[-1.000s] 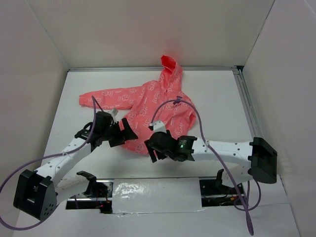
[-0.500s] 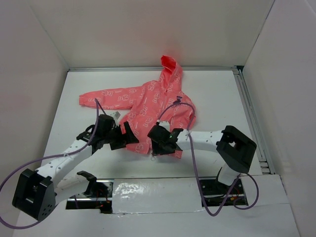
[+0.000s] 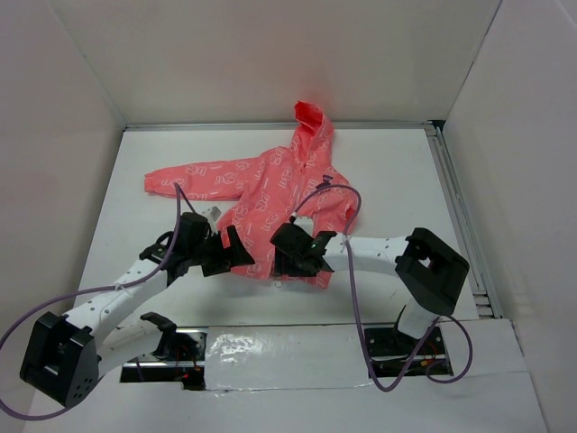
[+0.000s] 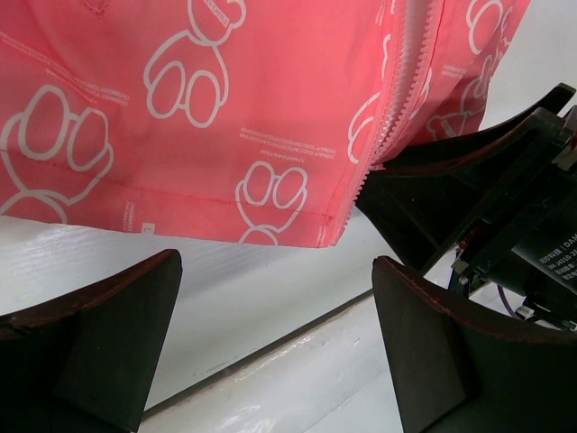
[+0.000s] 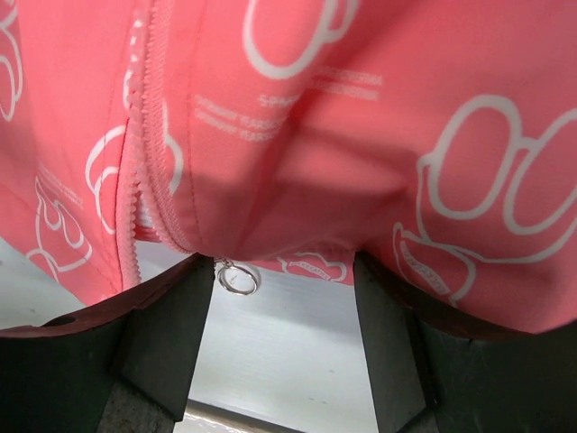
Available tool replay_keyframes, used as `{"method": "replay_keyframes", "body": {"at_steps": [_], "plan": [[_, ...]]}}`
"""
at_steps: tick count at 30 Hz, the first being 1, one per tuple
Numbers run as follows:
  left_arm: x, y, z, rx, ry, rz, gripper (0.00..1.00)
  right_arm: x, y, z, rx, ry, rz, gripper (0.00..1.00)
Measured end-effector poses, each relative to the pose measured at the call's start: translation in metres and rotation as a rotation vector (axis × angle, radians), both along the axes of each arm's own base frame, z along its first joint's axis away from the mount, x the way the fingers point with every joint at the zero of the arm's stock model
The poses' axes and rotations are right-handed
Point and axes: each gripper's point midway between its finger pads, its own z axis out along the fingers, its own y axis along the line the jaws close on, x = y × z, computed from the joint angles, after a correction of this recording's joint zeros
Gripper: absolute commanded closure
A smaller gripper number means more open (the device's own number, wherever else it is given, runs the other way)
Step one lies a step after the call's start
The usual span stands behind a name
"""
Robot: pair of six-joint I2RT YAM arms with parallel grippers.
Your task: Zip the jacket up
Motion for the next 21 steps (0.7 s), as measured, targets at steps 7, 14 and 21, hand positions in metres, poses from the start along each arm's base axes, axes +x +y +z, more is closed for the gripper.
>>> {"method": "replay_keyframes", "body": {"at_steps": [7,14,21], "plan": [[-0.001,0.0,0.002,-0.007,-0.015,-0.002,0.01,0.004,0.0,0.001,-0.006,-0.006,-0.15,0.29],[-0.007,0.001,0.004,-0.013,-0.034,-0.006,0.01,0.01,0.01,-0.006,-0.044,-0.009,-0.242,0.35],[-0.007,0.005,0.005,0.0,-0.047,0.008,0.01,0.019,0.015,-0.012,-0.127,0.009,-0.287,0.44]]}}
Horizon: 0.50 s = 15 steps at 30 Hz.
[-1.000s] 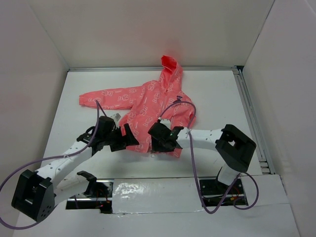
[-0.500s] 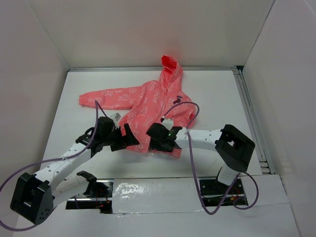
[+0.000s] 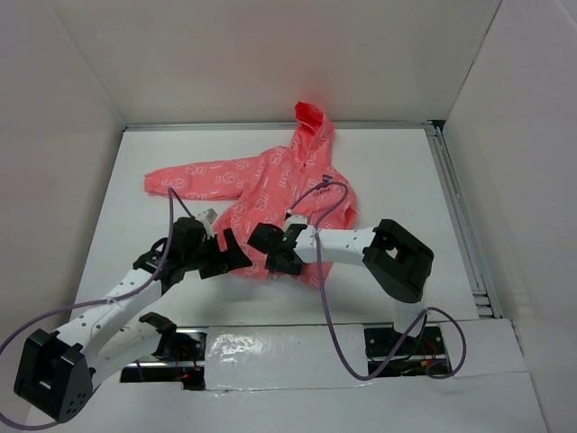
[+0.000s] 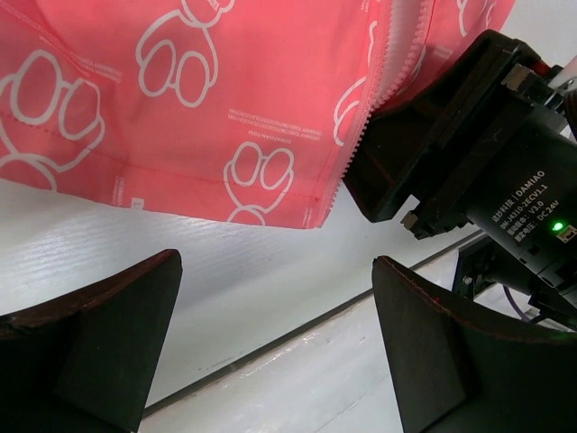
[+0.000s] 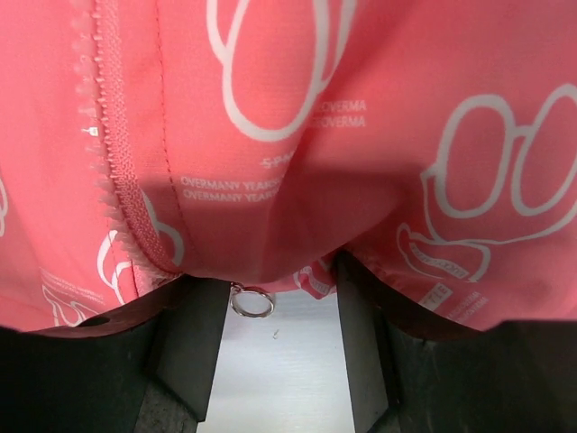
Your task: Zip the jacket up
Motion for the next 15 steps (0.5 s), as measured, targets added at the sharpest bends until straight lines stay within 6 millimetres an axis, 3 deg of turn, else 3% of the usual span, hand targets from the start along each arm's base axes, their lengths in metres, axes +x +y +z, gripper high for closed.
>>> {"method": "replay_keyframes", "body": {"at_steps": [3,5,7,11,15], "plan": [[-0.001,0.002,-0.001,0.008,-0.004,0.005,0.01,0.0,0.0,-0.001,-0.016,0.009,0.007,0.53],[-0.002,0.004,-0.003,0.019,0.003,0.013,0.01,0.0,-0.002,-0.002,-0.024,0.011,0.016,0.9],[-0.002,0.005,-0.004,0.026,0.006,0.016,0.01,0.0,-0.003,-0.002,-0.02,0.009,0.014,1.0],[-0.003,0.005,-0.004,0.024,0.007,0.012,0.01,-0.002,-0.006,0.0,0.026,-0.022,0.027,1.0],[-0.005,-0.001,0.0,0.001,-0.002,-0.019,0.01,-0.015,-0.026,0.008,0.038,-0.052,0.087,1.0]]}}
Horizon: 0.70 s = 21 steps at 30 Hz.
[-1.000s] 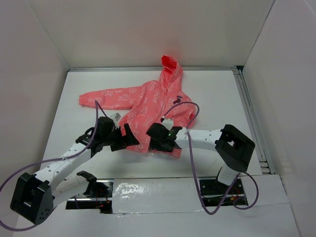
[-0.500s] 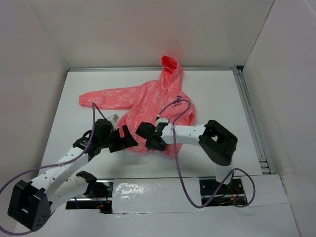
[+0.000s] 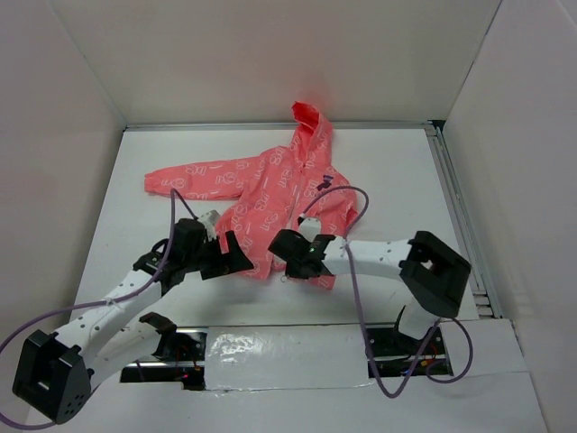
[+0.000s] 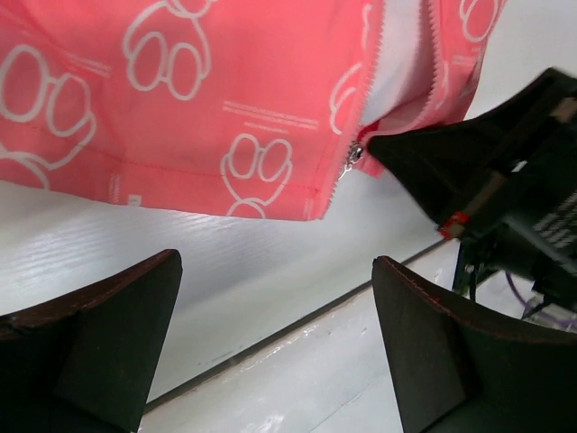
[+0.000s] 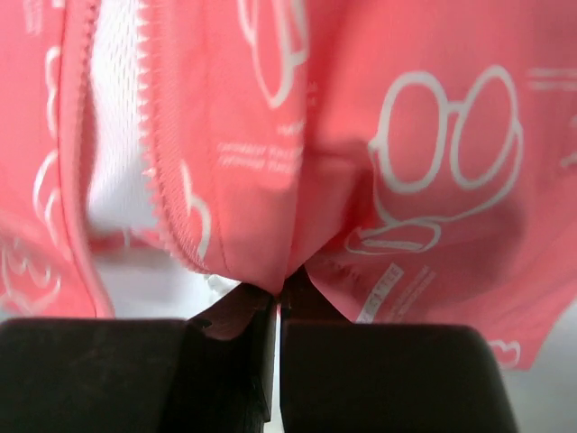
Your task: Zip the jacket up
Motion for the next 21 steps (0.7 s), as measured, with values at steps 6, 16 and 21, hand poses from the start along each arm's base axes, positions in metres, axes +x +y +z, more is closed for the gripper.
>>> {"method": "replay_keyframes", "body": {"at_steps": [6,16,21], "plan": [[-0.01,-0.022,0.018,-0.051,-0.083,-0.16,0.01,0.001,-0.004,0.066,0.141,-0.177,0.154,1.0],[-0.016,-0.07,0.078,-0.207,-0.346,-0.463,0.01,0.002,-0.009,0.151,0.39,-0.394,0.347,1.0],[-0.006,-0.092,0.085,-0.222,-0.41,-0.553,0.01,-0.001,-0.016,0.165,0.452,-0.408,0.38,1.0]]}}
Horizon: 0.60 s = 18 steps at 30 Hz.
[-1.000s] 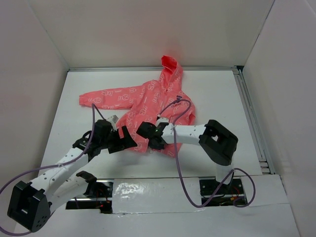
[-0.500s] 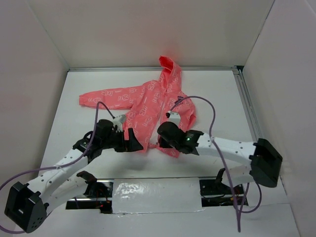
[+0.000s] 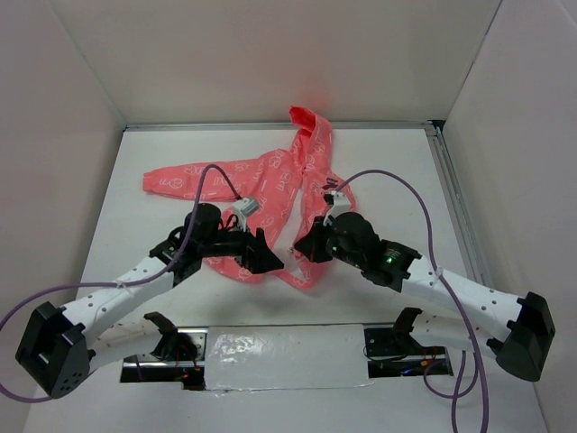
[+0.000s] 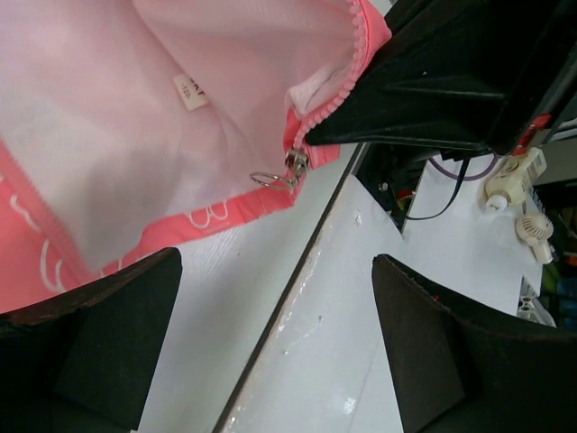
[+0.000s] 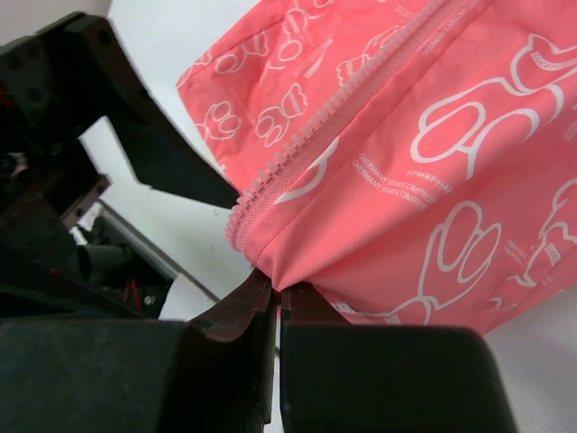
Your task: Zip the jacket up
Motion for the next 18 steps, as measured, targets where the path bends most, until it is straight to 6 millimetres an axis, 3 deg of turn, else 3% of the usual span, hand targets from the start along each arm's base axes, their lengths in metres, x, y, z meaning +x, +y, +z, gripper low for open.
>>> {"method": "replay_keyframes", "body": {"at_steps": [6,14,17,18], "plan": [[0.002,-0.016,-0.001,-0.025,-0.073,-0.085,0.01,-0.007,0.002,0.007,0.042,0.003,0.049,1.0],[0.006,-0.032,0.005,-0.063,-0.183,-0.151,0.08,-0.01,0.006,0.018,0.095,0.003,0.095,1.0],[0.006,-0.033,0.005,-0.07,-0.204,-0.158,0.49,-0.011,0.007,0.023,0.121,-0.003,0.111,1.0],[0.006,-0.034,0.006,-0.075,-0.212,-0.163,0.88,-0.011,0.007,0.024,0.126,-0.003,0.112,1.0]]}}
